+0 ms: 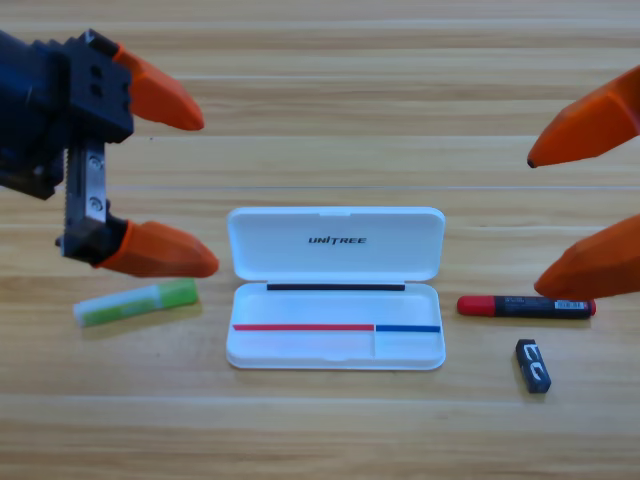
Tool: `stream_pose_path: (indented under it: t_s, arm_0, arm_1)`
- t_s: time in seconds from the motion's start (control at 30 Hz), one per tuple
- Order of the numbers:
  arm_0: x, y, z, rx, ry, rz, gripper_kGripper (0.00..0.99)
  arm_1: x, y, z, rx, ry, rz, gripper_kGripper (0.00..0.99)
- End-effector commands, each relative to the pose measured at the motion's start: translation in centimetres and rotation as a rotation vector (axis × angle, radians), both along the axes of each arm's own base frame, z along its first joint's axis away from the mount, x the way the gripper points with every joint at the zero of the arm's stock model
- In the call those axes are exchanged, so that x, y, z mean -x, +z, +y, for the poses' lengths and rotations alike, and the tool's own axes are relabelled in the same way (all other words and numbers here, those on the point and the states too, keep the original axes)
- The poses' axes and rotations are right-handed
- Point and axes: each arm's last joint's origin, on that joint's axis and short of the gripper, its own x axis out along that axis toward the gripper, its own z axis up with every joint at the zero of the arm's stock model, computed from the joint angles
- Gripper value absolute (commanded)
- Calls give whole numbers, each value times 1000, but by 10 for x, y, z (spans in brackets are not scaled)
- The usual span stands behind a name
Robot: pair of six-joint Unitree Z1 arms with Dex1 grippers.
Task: Clean up eraser and pencils
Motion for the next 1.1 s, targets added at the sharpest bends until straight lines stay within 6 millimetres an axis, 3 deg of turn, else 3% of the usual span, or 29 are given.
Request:
stream_pose_path:
  t_s: [0.03,0.37,0.53,0.63,0.87,0.97,1.1]
  arm_0:
    - [-1,-14,-10,-30,-10,28,990]
    - [0,-16,-8,-23,14,28,990]
    - [-9,-16,-7,-84,138,-69,982]
    - [-18,-21,-8,-190,185,-185,928]
    - [-41,-45,3,-342,295,-275,928]
    - [-52,-67,1,-421,299,-256,937]
    - [-88,-80,15,-480,360,-227,937]
  arm_1:
    - [4,-13,7,20,51,29,951]
    - [3,-16,9,23,17,79,951]
    - [-12,-28,17,85,-171,141,951]
    - [-27,-36,20,117,-325,181,951]
    - [-66,-70,28,292,-712,322,950]
    - [-78,-90,32,402,-795,384,950]
    - [-83,-120,33,510,-849,458,951]
